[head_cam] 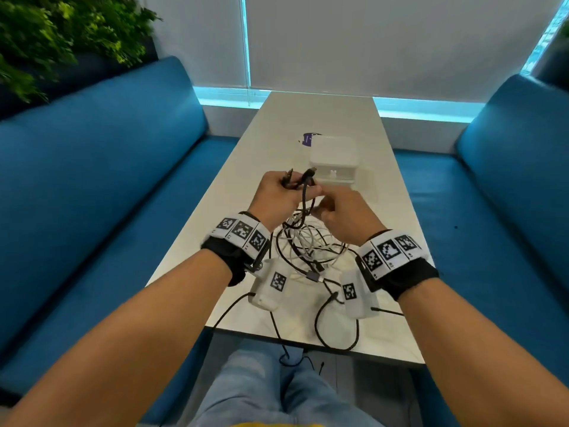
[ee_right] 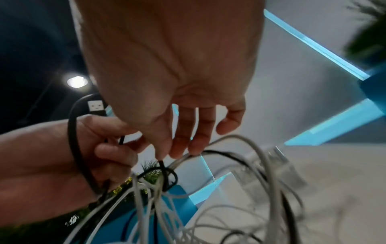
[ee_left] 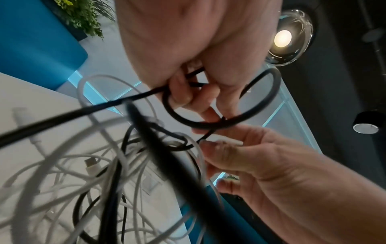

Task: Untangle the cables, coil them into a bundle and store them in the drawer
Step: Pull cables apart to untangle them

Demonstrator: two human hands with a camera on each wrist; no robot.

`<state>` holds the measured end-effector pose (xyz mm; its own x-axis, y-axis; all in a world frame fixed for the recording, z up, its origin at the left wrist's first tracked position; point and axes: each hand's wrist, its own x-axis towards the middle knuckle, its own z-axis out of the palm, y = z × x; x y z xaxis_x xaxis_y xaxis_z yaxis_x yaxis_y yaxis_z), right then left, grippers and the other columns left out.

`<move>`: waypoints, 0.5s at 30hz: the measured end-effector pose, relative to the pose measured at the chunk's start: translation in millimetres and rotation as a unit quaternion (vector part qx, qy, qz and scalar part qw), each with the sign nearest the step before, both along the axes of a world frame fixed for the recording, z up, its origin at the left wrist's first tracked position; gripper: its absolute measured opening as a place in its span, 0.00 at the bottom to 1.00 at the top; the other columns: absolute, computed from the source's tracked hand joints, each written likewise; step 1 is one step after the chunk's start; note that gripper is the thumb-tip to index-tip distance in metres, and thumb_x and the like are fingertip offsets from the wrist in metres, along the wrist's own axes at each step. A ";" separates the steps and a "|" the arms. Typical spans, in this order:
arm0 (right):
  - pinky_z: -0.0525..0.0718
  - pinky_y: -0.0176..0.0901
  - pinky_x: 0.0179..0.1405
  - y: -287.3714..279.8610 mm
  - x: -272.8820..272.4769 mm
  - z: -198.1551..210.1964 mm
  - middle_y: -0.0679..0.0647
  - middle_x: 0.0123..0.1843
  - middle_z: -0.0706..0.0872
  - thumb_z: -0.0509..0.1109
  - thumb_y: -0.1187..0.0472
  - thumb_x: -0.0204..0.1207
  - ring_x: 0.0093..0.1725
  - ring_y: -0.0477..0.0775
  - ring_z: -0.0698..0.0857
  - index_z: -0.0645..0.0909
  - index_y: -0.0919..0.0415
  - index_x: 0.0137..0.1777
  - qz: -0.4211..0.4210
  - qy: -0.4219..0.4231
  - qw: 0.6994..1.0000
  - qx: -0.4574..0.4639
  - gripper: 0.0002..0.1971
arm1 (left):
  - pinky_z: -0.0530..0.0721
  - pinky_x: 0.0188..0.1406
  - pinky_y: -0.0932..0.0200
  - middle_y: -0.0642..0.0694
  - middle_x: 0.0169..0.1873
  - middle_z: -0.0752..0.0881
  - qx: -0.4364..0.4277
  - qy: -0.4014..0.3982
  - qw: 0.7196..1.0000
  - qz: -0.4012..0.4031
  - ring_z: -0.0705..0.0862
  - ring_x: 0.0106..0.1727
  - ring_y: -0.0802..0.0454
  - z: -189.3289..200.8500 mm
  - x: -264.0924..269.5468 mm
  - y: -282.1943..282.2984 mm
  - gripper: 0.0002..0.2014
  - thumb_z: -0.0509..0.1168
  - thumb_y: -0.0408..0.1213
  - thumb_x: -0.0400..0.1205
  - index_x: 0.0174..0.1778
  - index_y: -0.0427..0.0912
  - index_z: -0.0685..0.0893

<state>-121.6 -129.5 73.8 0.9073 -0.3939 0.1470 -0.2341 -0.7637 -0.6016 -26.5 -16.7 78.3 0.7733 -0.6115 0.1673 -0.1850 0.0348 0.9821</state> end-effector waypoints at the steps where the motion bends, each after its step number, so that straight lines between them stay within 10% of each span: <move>1: 0.80 0.44 0.52 0.9 -1.7 -3.0 0.48 0.44 0.88 0.70 0.62 0.78 0.48 0.50 0.85 0.86 0.53 0.55 0.007 -0.011 0.999 0.041 0.08 | 0.84 0.54 0.59 0.40 0.38 0.88 -0.002 0.000 1.000 -0.004 0.86 0.42 0.53 -0.3 0.0 1.0 0.04 0.77 0.27 0.72 0.37 0.38 0.89; 8: 0.83 0.40 0.46 4.4 -7.9 -23.1 0.49 0.41 0.90 0.72 0.58 0.77 0.44 0.47 0.88 0.86 0.52 0.44 -0.002 -0.071 0.990 0.123 0.02 | 0.83 0.52 0.63 0.39 0.39 0.87 0.007 -0.007 0.999 -0.030 0.84 0.41 0.54 -10.2 5.0 8.1 0.12 0.76 0.26 0.73 0.43 0.20 0.84; 15: 0.87 0.57 0.46 3.2 -11.5 -32.4 0.52 0.41 0.89 0.64 0.71 0.77 0.42 0.56 0.88 0.84 0.49 0.44 0.002 -0.160 0.977 0.142 0.14 | 0.81 0.46 0.66 0.51 0.35 0.86 0.114 -0.139 0.978 -0.110 0.82 0.38 0.64 -19.1 5.2 2.0 0.06 0.77 0.36 0.74 0.44 0.48 0.88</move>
<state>-133.1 -126.3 41.4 0.8346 -0.4570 0.3076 0.0023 -0.5555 -0.8315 -21.3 -14.7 59.2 0.5622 -0.8043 0.1924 -0.4582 -0.1093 0.8821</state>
